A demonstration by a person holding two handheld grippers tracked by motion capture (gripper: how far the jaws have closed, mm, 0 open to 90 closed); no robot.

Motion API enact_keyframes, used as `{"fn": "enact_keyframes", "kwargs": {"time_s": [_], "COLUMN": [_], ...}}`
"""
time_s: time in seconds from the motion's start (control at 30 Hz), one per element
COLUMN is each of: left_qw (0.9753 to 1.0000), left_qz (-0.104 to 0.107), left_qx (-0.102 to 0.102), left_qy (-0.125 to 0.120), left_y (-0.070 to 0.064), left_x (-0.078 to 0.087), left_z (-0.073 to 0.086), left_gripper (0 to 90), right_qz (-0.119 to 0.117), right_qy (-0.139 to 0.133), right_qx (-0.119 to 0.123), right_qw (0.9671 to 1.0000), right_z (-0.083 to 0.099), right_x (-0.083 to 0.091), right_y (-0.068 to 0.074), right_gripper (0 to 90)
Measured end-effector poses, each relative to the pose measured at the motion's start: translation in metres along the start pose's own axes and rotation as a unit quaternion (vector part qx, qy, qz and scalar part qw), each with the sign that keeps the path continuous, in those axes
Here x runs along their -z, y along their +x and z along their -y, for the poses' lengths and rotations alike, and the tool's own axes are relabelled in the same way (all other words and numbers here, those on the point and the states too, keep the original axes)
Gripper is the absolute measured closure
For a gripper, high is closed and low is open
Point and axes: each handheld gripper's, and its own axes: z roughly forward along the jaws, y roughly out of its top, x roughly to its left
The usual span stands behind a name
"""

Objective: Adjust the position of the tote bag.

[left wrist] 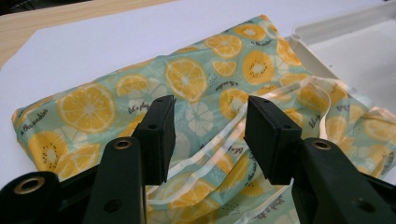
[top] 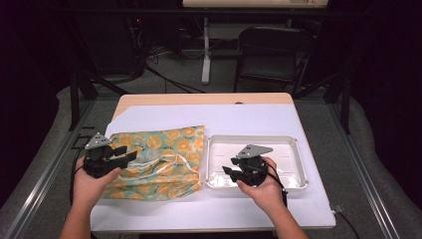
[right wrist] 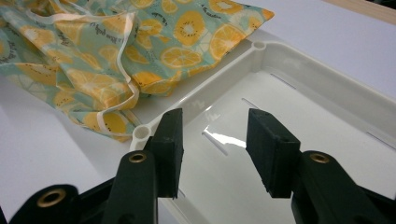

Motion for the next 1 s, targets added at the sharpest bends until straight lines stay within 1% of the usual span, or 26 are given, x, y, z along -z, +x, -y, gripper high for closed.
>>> {"fn": "enact_keyframes", "kwargs": {"time_s": [0.03, 0.07, 0.1, 0.13, 0.2, 0.3, 0.33, 0.37, 0.4, 0.5, 0.6, 0.73, 0.77, 0.87, 0.9, 1.0], "left_qw": [1.0000, 0.9999, 0.9999, 0.9999, 0.9998, 0.9998, 0.9998, 0.9998, 0.9998, 0.9998, 0.9997, 0.9994, 0.9992, 0.9987, 0.9986, 0.9985], "left_qz": [-0.003, -0.007, -0.013, -0.014, -0.016, -0.020, -0.019, -0.020, -0.019, -0.015, -0.009, -0.008, -0.007, -0.002, -0.003, -0.008], "left_qx": [0.005, 0.004, 0.003, 0.002, 0.002, 0.004, 0.004, -0.001, 0.002, -0.008, -0.019, -0.033, -0.039, -0.051, -0.052, -0.054], "left_qy": [-0.004, -0.008, -0.010, -0.009, -0.010, -0.008, -0.007, -0.005, -0.007, -0.010, -0.008, 0.002, 0.005, 0.005, 0.005, 0.002], "left_y": [0.000, 0.000, -0.001, -0.002, -0.002, -0.002, -0.002, -0.002, -0.003, -0.006, -0.011, -0.017, -0.018, -0.021, -0.022, -0.025], "left_x": [0.000, 0.000, 0.001, 0.002, 0.004, 0.008, 0.009, 0.011, 0.012, 0.015, 0.016, 0.015, 0.014, 0.014, 0.014, 0.013], "left_z": [-0.001, -0.001, -0.001, -0.001, 0.000, 0.002, 0.002, 0.002, 0.003, 0.003, 0.004, 0.006, 0.006, 0.006, 0.007, 0.008], "left_gripper": [52.9, 54.6, 54.6, 55.0, 53.2, 52.6, 52.6, 52.6, 52.6, 52.5, 52.4, 52.5, 52.4, 52.3, 51.9, 50.5], "right_qz": [0.003, -0.004, -0.004, -0.006, -0.010, -0.015, -0.014, -0.019, -0.019, -0.022, -0.032, -0.041, -0.046, -0.054, -0.053, -0.060], "right_qy": [-0.001, 0.004, 0.004, 0.003, -0.003, -0.005, -0.006, -0.003, -0.003, -0.001, -0.008, -0.014, -0.016, -0.009, -0.008, -0.006], "right_qx": [0.000, 0.006, 0.006, 0.008, 0.013, 0.012, 0.011, 0.009, 0.009, 0.004, 0.005, 0.031, 0.035, 0.049, 0.052, 0.056], "right_qw": [1.0000, 1.0000, 1.0000, 0.9999, 0.9999, 0.9998, 0.9998, 0.9998, 0.9998, 0.9997, 0.9994, 0.9986, 0.9982, 0.9973, 0.9972, 0.9966], "right_z": [0.000, -0.001, -0.001, -0.001, -0.004, -0.006, -0.006, -0.006, -0.006, -0.007, -0.009, -0.011, -0.011, -0.011, -0.011, -0.011], "right_x": [-0.001, -0.004, -0.004, -0.004, -0.006, -0.007, -0.007, -0.008, -0.008, -0.008, -0.008, -0.010, -0.011, -0.016, -0.017, -0.022], "right_y": [0.001, 0.004, 0.004, 0.005, 0.010, 0.013, 0.014, 0.014, 0.014, 0.013, 0.015, 0.023, 0.025, 0.033, 0.034, 0.040], "right_gripper": [56.1, 57.5, 57.5, 57.5, 57.0, 56.5, 58.4, 62.0, 62.0, 65.0, 67.0, 70.1, 71.1, 71.9, 71.9, 72.5]}}
